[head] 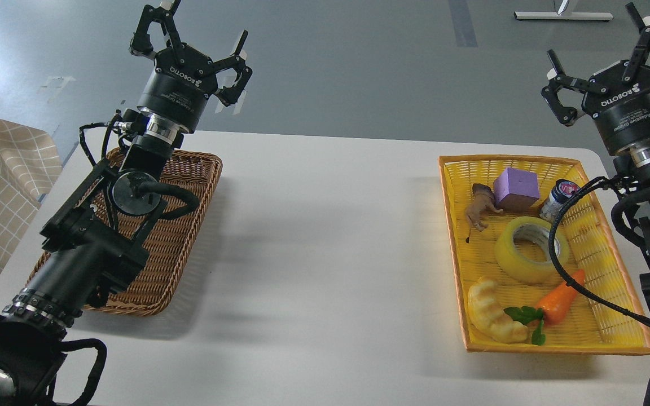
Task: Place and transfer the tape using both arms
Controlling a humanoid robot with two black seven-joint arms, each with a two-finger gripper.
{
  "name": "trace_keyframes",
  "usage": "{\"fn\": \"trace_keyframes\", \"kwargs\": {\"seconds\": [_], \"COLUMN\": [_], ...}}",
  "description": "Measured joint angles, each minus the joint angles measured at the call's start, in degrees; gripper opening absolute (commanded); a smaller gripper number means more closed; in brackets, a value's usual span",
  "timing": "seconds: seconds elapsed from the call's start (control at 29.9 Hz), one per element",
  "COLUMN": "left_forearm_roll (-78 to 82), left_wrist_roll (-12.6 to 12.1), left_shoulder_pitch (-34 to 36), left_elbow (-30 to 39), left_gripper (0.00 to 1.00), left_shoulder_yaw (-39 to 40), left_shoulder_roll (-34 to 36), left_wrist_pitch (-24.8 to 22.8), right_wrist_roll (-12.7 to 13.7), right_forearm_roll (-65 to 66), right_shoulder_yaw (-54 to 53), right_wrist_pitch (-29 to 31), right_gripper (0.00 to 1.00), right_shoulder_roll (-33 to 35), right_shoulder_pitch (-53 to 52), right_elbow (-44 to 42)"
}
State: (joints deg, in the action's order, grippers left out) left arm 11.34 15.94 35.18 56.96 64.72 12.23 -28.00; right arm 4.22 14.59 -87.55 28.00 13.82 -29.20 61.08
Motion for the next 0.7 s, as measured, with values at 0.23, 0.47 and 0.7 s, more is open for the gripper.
{"fn": "trace_keyframes", "kwargs": {"seconds": [0.23,0.47,0.7], "left_forearm_roll": [-0.17,-0.18,-0.18], "left_wrist_roll": [0.00,0.00,0.00], "left_shoulder_pitch": [-0.02,0.13,0.31], "left_elbow": [-0.13,-0.19,-0.12], "left_gripper": [0.98,0.98,0.98], "left_shoulder_yaw": [-0.80,-0.79,-0.73], "left_shoulder_roll": [-0.01,-0.01,-0.01], "left_wrist_pitch": [0.00,0.00,0.00], "right_wrist_roll": [0.00,0.00,0.00], "right_forearm_roll": [0.00,0.00,0.00], "right_shoulder_yaw": [0.00,0.00,0.00], "right_wrist_pitch": [0.00,0.00,0.00], "right_gripper": [1.00,1.00,1.00], "right_shoulder_roll": [-0.02,-0.02,-0.06], "right_shoulder_pitch": [0.06,0.43,0.55], "right_elbow": [0.00,0.11,0.14]}}
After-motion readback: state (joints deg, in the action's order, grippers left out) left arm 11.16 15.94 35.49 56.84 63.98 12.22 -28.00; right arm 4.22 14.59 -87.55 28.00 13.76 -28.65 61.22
